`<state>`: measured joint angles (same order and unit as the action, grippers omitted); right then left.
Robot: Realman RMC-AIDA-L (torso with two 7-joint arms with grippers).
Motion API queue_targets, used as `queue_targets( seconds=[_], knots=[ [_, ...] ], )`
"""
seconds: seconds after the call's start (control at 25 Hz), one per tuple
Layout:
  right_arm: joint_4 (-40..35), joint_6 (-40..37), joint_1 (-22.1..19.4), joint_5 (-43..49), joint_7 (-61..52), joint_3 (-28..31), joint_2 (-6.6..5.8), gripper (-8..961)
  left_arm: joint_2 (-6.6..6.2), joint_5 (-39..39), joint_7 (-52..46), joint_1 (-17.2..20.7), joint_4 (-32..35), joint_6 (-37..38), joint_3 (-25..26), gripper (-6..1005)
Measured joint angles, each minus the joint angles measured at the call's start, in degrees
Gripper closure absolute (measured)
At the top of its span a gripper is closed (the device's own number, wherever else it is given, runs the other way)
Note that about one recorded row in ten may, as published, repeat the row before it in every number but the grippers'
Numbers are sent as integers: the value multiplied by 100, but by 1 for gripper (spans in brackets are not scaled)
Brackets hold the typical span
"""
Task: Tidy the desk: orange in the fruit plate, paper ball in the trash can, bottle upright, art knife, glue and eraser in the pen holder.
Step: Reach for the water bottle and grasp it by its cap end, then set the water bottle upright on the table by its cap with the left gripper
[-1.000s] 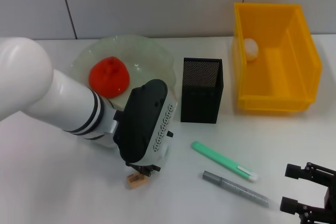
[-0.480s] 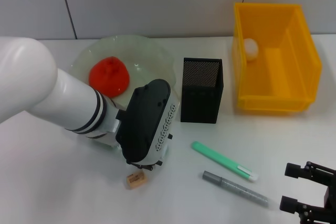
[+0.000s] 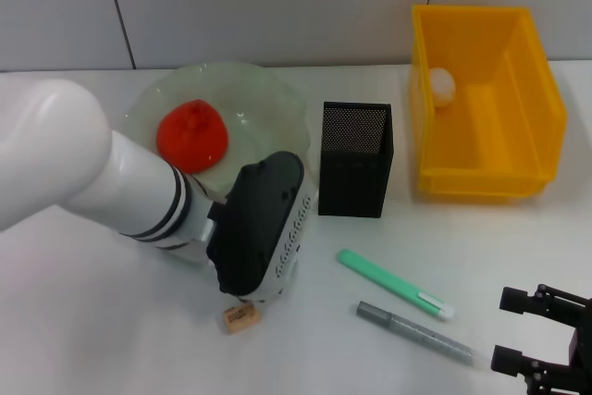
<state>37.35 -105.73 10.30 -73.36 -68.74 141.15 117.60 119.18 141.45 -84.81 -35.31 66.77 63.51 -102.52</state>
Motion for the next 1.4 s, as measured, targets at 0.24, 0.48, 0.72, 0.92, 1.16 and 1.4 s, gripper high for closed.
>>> queue_targets(
  seconds=[0.24, 0.48, 0.72, 0.92, 1.16, 1.4],
  knots=[
    [-41, 21, 4, 3, 0, 0, 0, 151, 0, 37, -100, -33, 64, 111, -51, 499],
    [-54, 19, 8, 5, 0, 0, 0, 151, 0, 74, -380, -34, 337, 445, -57, 556],
    [-53, 16, 7, 5, 0, 0, 0, 152, -21, 70, -699, 237, 1063, 984, 71, 556],
    [-53, 4, 10, -8, 0, 0, 0, 152, -29, -32, -826, 389, 1478, 1430, 515, 556],
    [-52, -6, 54, -29, 1, 0, 0, 152, -45, -399, -810, 493, 1691, 1760, 1195, 556],
    [-52, -51, 106, -29, -2, 0, 0, 152, -52, -900, -772, 519, 1691, 2116, 2098, 556]
  ],
)
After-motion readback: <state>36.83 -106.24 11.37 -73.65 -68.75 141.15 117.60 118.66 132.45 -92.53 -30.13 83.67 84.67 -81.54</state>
